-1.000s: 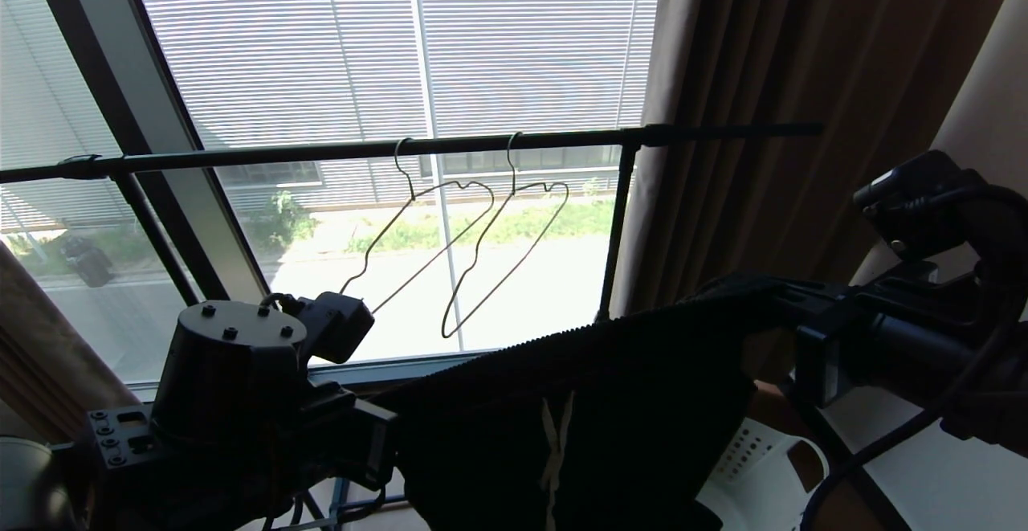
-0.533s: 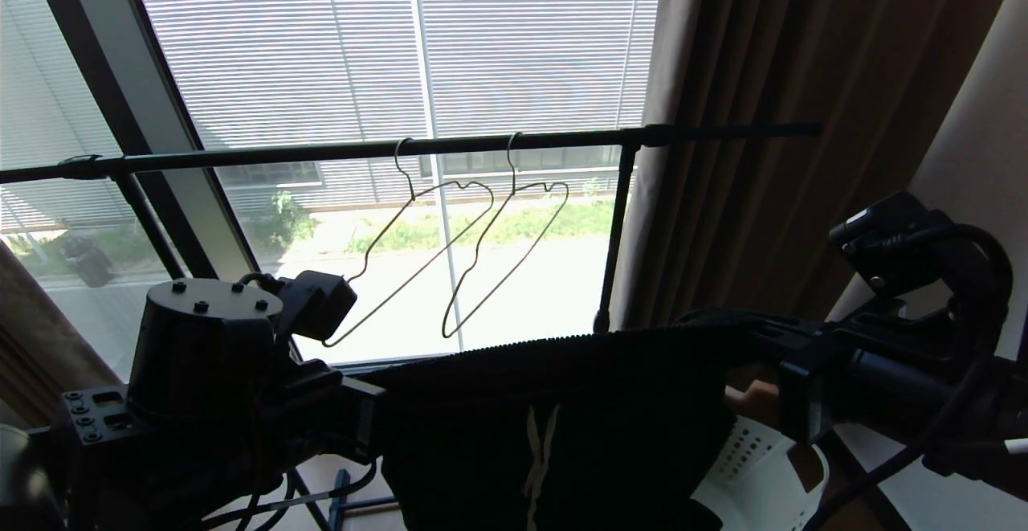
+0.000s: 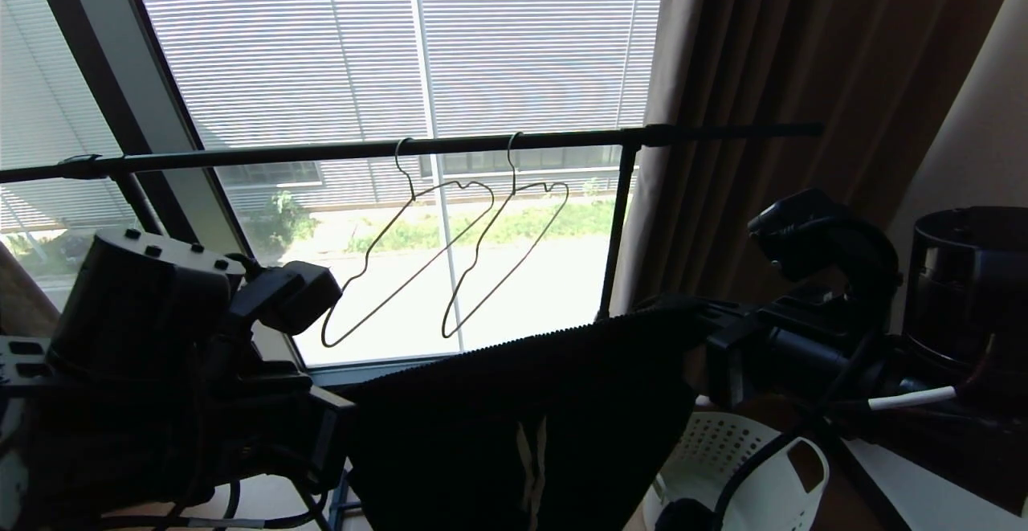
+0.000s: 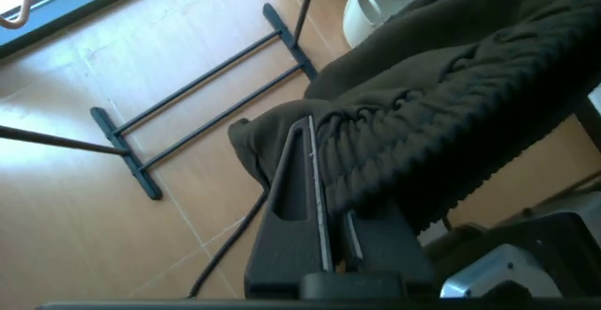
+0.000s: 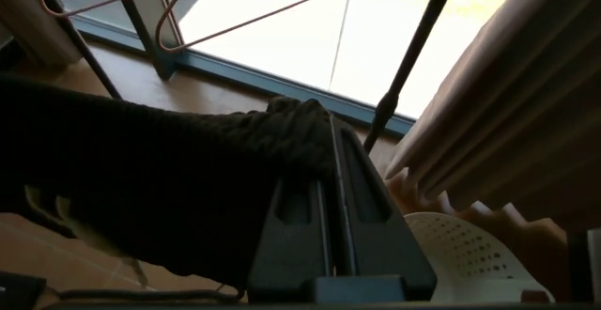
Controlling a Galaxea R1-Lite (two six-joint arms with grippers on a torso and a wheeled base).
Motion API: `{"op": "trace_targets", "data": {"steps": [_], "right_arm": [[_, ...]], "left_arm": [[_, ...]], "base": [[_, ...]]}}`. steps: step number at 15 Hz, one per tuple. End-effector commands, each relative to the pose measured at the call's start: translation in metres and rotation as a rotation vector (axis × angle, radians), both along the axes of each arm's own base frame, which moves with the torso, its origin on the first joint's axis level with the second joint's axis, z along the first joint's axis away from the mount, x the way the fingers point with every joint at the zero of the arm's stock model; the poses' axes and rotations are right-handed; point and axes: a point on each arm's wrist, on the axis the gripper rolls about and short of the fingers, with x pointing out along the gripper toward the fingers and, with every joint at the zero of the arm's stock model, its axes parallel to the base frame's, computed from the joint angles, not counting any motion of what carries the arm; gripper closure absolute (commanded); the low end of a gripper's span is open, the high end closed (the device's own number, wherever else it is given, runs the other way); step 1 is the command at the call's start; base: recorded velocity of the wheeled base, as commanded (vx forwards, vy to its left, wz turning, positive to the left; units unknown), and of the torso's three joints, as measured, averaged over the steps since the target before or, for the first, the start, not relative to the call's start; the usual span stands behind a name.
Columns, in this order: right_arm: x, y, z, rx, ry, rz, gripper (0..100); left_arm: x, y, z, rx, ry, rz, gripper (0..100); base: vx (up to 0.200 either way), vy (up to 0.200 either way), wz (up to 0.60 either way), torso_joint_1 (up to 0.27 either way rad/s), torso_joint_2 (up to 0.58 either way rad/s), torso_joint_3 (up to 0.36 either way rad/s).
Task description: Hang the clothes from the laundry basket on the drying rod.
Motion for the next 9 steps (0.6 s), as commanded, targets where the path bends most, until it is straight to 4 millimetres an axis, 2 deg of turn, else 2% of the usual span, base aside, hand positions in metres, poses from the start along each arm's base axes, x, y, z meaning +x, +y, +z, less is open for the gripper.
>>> {"op": "trace_targets", "data": {"steps": [1,4,6,9], "right_arm": [[0.007,0.007,0.001,-0.016,-0.005,0.007,100],[0.006,0.006,0.008,-0.013,-0.024,0.007,100],[0.003,0.003,0.005,-0.019,-0.016,0.013,100],[-0.01,-0.014,0.007,-0.057,-0.047,0.019,100]], "left_arm": [[-0.002,0.005,0.022,-0.033,-0.047,0.01,100],[0.006,0.004,0.029,-0.042,-0.059,0.028,100],[0.013,0.001,0.033,-0.033,-0.075,0.019,100],[0.019,-0.001,0.031,0.026,-0.101,-0.031,100]], "base": [[0.0,0.0,0.0,0.0,0.0,0.0],[0.0,0.0,0.0,0.0,0.0,0.0],[0.0,0.0,0.0,0.0,0.0,0.0],[0.0,0.0,0.0,0.0,0.0,0.0]]}}
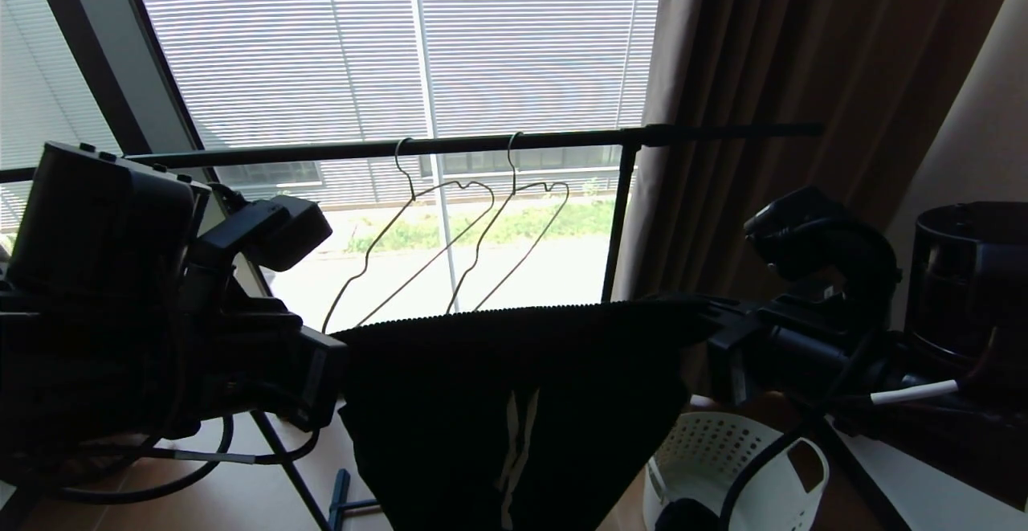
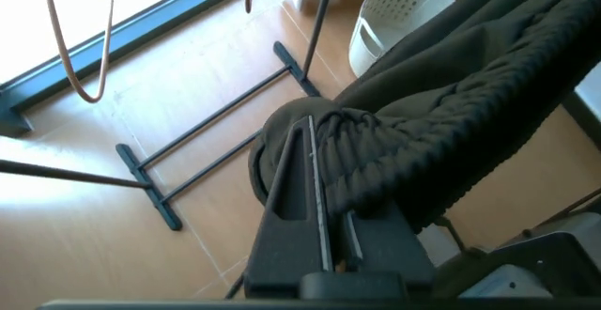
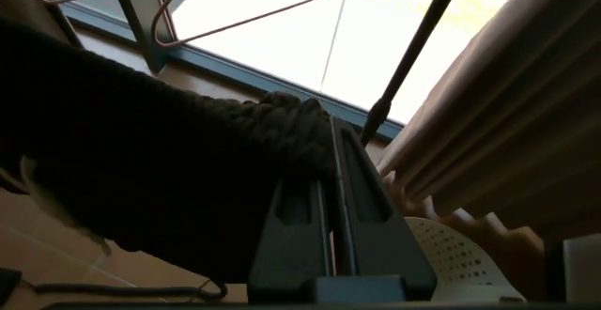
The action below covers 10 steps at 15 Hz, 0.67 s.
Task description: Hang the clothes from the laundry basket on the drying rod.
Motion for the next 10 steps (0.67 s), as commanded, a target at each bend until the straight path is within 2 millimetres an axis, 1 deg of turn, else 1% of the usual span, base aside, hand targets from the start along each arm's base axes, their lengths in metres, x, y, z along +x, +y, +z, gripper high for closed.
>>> {"op": "trace_targets", "data": {"steps": [1,2,3,4,6,7,9,10], "right_arm": [[-0.015,-0.016,0.006,-0.031,-0.045,0.027,100],[-0.02,-0.02,0.003,-0.039,-0.042,0.04,100],[-0.027,-0.024,-0.002,-0.046,-0.032,0.049,100],[-0.032,-0.023,-0.01,-0.06,-0.013,0.069,100],[-0.04,-0.018,-0.018,-0.076,0.002,0.117,100],[-0.046,-0.012,-0.022,-0.087,0.013,0.161,100],[-0.05,-0.001,-0.026,-0.105,0.028,0.212,100],[-0.053,0.008,-0.032,-0.125,0.044,0.248,100]], "left_arm": [[0.01,-0.005,0.001,0.005,-0.003,0.0,100],[0.015,-0.007,0.004,0.003,-0.007,0.002,100],[0.019,-0.008,0.011,0.0,-0.032,-0.004,100],[0.025,-0.012,0.018,-0.018,-0.048,-0.025,100],[0.034,-0.019,0.031,-0.061,-0.075,-0.059,100],[0.045,-0.025,0.038,-0.07,-0.087,-0.063,100],[0.055,-0.031,0.042,-0.061,-0.066,-0.065,100],[0.061,-0.035,0.045,-0.063,-0.072,-0.066,100]], "base": [[0.0,0.0,0.0,0.0,0.0,0.0],[0.0,0.0,0.0,0.0,0.0,0.0],[0.0,0.0,0.0,0.0,0.0,0.0],[0.0,0.0,0.0,0.0,0.0,0.0],[0.0,0.0,0.0,0.0,0.0,0.0],[0.0,0.0,0.0,0.0,0.0,0.0],[0.0,0.0,0.0,0.0,0.0,0.0],[0.0,0.0,0.0,0.0,0.0,0.0]]}}
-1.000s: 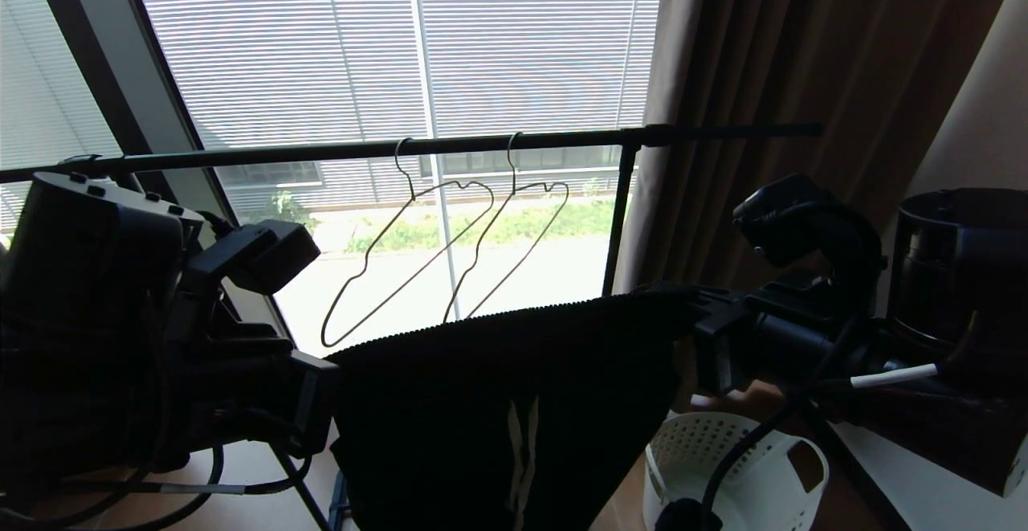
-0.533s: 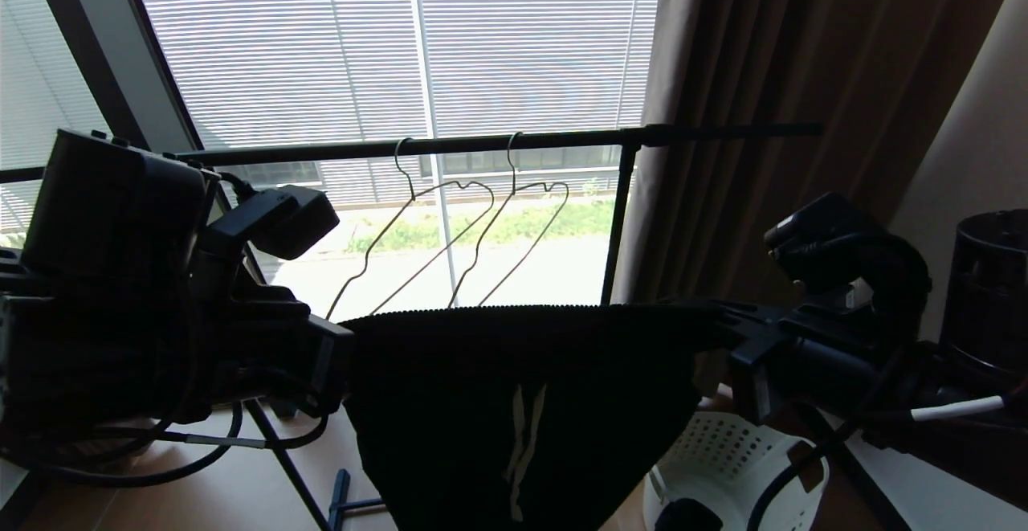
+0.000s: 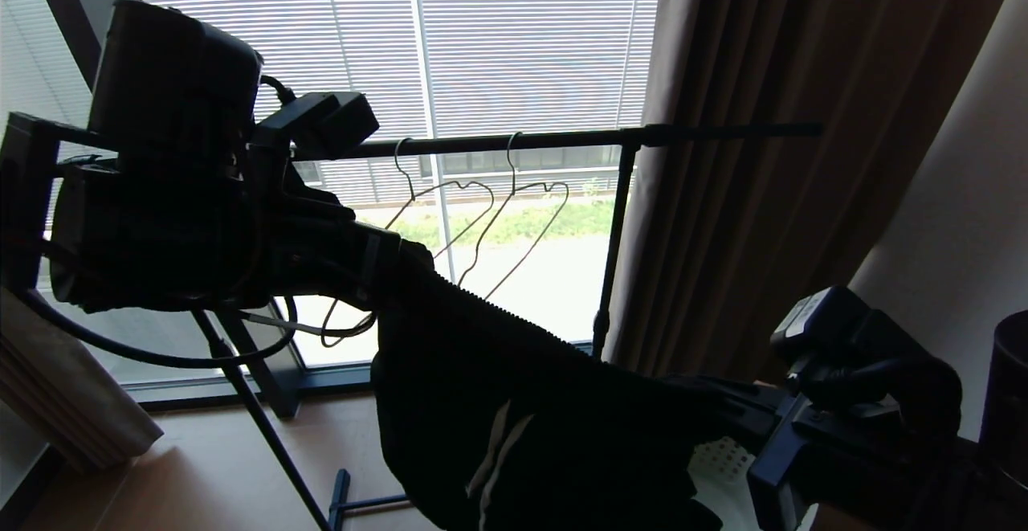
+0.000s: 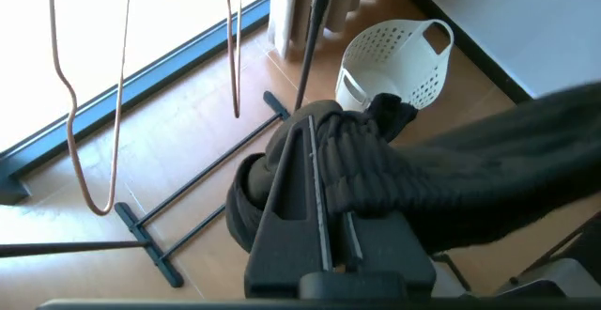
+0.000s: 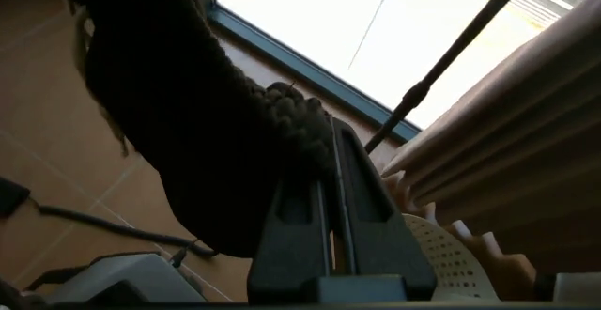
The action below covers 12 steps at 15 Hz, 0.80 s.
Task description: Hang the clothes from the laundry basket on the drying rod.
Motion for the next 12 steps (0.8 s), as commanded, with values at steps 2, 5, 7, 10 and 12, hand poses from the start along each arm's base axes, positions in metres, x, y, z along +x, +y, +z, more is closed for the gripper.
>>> {"op": "trace_targets", "data": {"steps": [2,5,7,10,12], "right_arm": [[-0.007,0.026,-0.018,-0.066,0.048,0.098,100],[-0.016,0.056,-0.025,-0.096,0.063,0.194,100],[-0.014,0.071,-0.027,-0.104,0.068,0.213,100],[-0.015,0.1,-0.033,-0.08,0.05,0.262,100],[-0.018,0.122,-0.042,-0.079,0.042,0.296,100]], "left_arm": [[0.024,-0.014,0.006,-0.004,-0.006,0.0,100],[0.038,-0.024,0.022,-0.006,-0.012,-0.005,100],[0.043,-0.03,0.026,-0.006,-0.018,-0.015,100],[0.051,-0.044,0.022,-0.005,-0.015,-0.037,100],[0.05,-0.048,0.024,-0.011,-0.024,-0.048,100]], "base": [[0.0,0.0,0.0,0.0,0.0,0.0],[0.0,0.0,0.0,0.0,0.0,0.0],[0.0,0.0,0.0,0.0,0.0,0.0],[0.0,0.0,0.0,0.0,0.0,0.0],[0.0,0.0,0.0,0.0,0.0,0.0]]}}
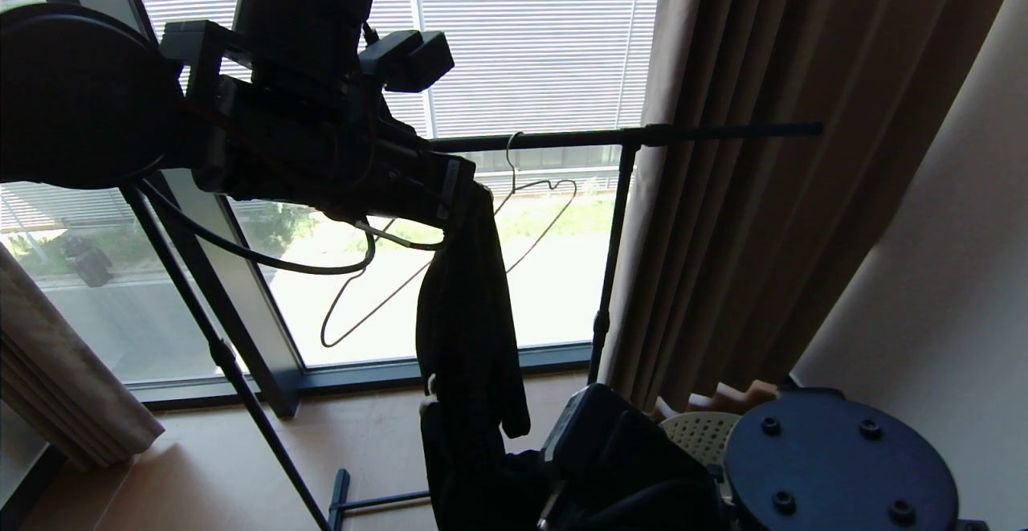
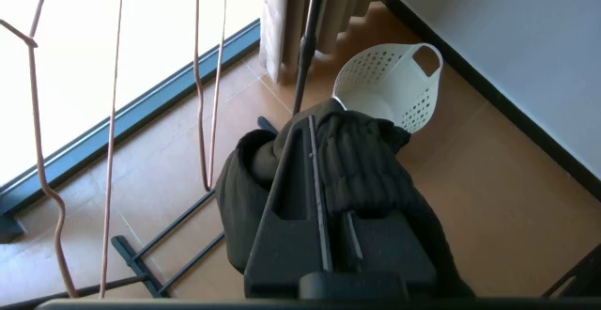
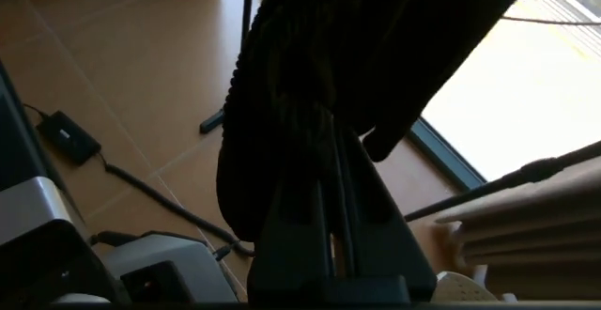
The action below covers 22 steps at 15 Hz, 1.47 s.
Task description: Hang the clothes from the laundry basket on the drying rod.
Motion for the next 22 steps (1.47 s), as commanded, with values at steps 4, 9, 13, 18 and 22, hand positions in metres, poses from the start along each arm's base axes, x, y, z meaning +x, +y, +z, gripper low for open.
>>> {"op": "trace_targets", "data": {"steps": [4,9,13,18,22], "right_arm": [[-0.005,0.046,-0.012,0.01,0.017,0.056,100],[-0.009,0.037,-0.019,-0.002,0.044,0.026,100],[-0.01,-0.001,-0.022,-0.016,0.077,-0.048,100],[0.001,-0.053,-0.026,-0.044,0.079,-0.192,100],[0.034,-0.089,-0.02,-0.018,0.067,-0.386,100]], "left_arm": [[-0.001,-0.011,0.0,-0.003,-0.002,-0.027,100],[-0.001,-0.01,0.0,-0.003,0.0,-0.026,100],[-0.011,-0.001,0.003,-0.003,-0.001,-0.022,100],[-0.036,0.023,0.007,0.0,-0.002,-0.004,100],[-0.068,0.044,0.005,0.018,-0.008,-0.014,100]], "base": [[0.0,0.0,0.0,0.0,0.0,0.0],[0.0,0.0,0.0,0.0,0.0,0.0],[0.0,0.0,0.0,0.0,0.0,0.0],[0.0,0.0,0.0,0.0,0.0,0.0],[0.0,0.0,0.0,0.0,0.0,0.0]]}}
